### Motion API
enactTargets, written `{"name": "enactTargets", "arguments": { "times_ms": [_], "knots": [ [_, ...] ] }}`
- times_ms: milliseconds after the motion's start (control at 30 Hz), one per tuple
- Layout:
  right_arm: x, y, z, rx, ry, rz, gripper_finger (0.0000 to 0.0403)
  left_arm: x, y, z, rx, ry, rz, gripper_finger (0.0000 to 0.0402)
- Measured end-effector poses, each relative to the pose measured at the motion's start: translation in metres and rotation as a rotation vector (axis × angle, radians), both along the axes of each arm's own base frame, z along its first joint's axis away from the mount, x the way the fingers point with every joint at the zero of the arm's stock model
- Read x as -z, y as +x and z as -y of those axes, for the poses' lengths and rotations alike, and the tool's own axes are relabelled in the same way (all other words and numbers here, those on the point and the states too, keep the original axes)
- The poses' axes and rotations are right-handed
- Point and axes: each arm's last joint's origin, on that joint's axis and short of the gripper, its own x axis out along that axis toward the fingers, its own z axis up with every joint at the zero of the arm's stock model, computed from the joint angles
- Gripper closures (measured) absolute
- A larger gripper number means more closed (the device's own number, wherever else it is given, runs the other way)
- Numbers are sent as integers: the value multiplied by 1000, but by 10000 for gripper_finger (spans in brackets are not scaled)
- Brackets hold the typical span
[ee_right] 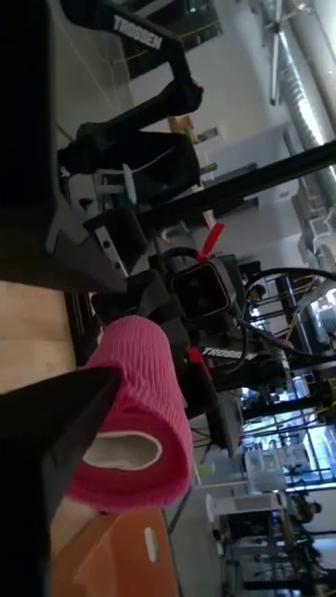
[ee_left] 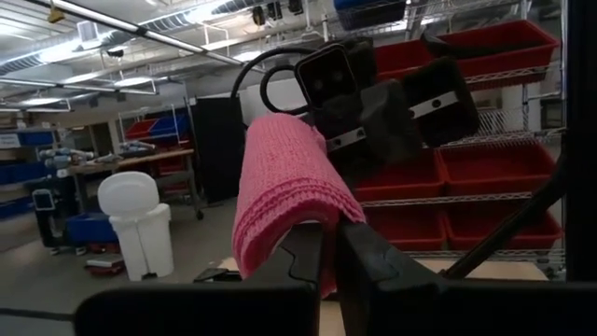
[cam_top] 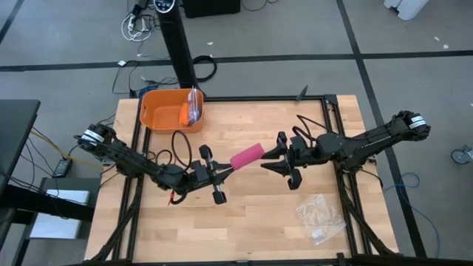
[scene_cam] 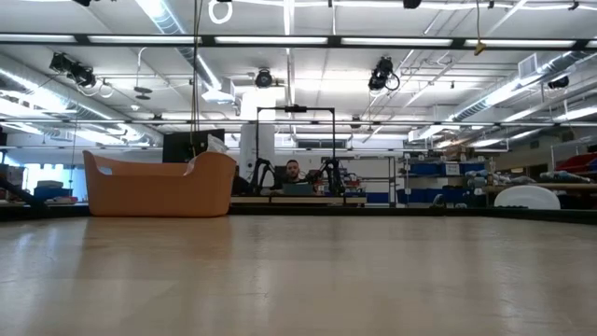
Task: Roll bandage
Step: Roll the pink bandage
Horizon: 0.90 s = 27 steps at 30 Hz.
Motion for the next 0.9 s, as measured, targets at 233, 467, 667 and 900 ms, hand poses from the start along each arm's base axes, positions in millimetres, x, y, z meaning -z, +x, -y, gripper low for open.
{"name": "enactTargets", "arguments": {
  "times_ms": [233,467,667,900],
  "knots": [
    [4,2,6,10,138,-52,236,7,2,1,-8,35,-78,382],
    [24,3,11,35,197,-261,248,23,4,1,-37,140,-245,382],
    [36,1,13,53,231,-389,252,30,4,2,-38,190,-322,382],
    [42,-1,13,62,239,-456,252,33,4,2,-20,106,-325,382]
  ]
}}
